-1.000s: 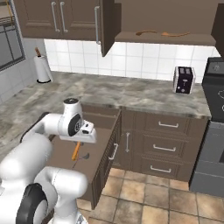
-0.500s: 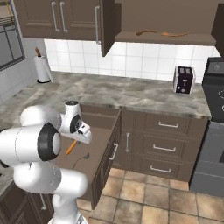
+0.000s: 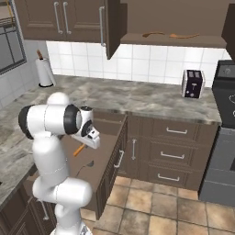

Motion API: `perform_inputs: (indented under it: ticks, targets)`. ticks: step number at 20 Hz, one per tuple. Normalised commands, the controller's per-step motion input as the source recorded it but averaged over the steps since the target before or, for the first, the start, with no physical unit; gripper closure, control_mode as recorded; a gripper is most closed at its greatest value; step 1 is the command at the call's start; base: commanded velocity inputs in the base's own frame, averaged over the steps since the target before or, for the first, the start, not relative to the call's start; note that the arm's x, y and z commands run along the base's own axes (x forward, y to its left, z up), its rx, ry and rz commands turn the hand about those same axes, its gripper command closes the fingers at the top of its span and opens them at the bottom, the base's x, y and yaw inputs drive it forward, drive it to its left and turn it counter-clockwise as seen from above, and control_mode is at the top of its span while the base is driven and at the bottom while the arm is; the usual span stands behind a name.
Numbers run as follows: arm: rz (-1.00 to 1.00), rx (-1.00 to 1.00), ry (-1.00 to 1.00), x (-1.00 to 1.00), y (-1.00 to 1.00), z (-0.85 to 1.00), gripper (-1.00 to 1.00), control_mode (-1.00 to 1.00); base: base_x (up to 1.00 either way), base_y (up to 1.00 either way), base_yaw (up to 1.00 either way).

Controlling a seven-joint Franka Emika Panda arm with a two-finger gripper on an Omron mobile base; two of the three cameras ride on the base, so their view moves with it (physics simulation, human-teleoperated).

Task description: Organize the utensils by type. Pick up the wooden spoons from the counter and place them in the open cabinet. Then pick up the metallic utensils from the counter and place them in the open drawer.

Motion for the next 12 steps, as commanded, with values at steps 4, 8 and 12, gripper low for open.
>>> perform_inputs:
  ticks: [4,8,12]
  targets:
    - [-0.11,0.0,0.04,0.61,0.22,-0.52,1.0,-1.0,0.0,0.0,0.0]
    - [-0.11,0.0,0.13,0.39,0.14,-0.59,1.0,-1.0,0.0,0.0,0.0]
    - [-0.11,0.01,0.17,0.34,0.1,-0.6,1.0,-1.0,0.0,0.0,0.0]
